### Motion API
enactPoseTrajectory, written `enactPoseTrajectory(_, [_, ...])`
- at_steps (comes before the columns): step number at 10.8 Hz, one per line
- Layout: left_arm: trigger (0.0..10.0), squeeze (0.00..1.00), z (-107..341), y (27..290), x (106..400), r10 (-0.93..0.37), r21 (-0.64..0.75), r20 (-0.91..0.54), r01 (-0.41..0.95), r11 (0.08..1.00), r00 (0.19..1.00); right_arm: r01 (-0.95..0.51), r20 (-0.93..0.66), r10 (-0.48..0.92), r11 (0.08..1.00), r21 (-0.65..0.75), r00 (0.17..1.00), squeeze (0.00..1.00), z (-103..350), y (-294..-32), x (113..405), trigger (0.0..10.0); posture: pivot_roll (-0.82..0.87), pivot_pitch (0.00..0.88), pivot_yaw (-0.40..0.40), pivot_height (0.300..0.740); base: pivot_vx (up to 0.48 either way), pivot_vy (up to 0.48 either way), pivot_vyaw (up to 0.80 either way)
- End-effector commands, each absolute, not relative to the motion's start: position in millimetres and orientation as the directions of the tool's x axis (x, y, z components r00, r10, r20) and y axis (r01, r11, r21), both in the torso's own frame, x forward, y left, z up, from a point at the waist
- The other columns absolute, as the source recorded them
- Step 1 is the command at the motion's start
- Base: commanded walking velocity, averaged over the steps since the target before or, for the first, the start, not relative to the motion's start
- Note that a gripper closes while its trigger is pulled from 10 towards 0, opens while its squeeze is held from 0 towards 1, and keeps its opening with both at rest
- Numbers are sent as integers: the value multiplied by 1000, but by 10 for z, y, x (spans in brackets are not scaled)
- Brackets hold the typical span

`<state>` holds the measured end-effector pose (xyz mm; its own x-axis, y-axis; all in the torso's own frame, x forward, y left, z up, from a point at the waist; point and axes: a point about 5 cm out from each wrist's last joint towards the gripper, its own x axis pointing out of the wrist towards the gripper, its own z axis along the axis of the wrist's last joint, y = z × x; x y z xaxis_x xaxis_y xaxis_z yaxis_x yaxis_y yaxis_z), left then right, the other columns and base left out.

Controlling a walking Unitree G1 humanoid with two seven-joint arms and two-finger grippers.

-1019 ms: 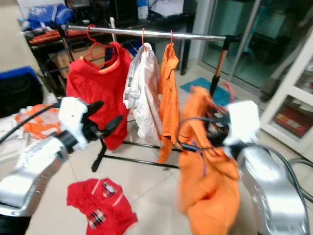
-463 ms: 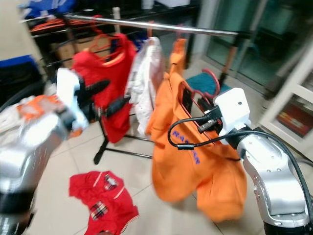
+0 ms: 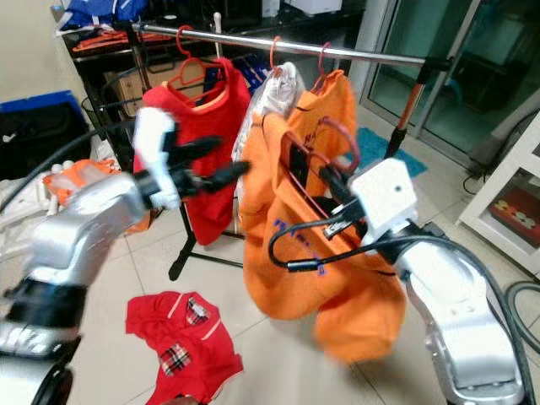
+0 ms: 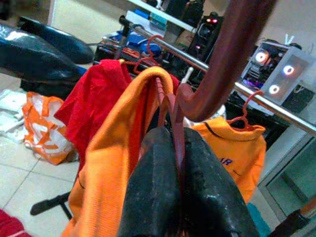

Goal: Hang hanger

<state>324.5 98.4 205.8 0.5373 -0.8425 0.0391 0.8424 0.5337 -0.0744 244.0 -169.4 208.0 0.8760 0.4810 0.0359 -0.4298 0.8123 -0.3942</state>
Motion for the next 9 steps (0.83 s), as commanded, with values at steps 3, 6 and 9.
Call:
enactPoseTrajectory(3, [10000,0,2079,859,3300,-877,-40,26,877,478,480,-388,102,483,797,-463,870,0,2186,-1624,2386,10000,-172,0,43,740,0,0,0])
enactPoseTrajectory(6, [10000,0,2029,863,3486,-797,49,1,796,604,604,-381,115,476,806,-454,872,0,2178,-1587,2370,10000,-175,0,55,740,0,0,0])
enactPoseTrajectory(9, [9725,0,1980,791,3565,-781,17,14,781,625,624,-388,122,486,804,-450,865,0,2185,-1554,2374,10000,-176,0,52,740,0,0,0])
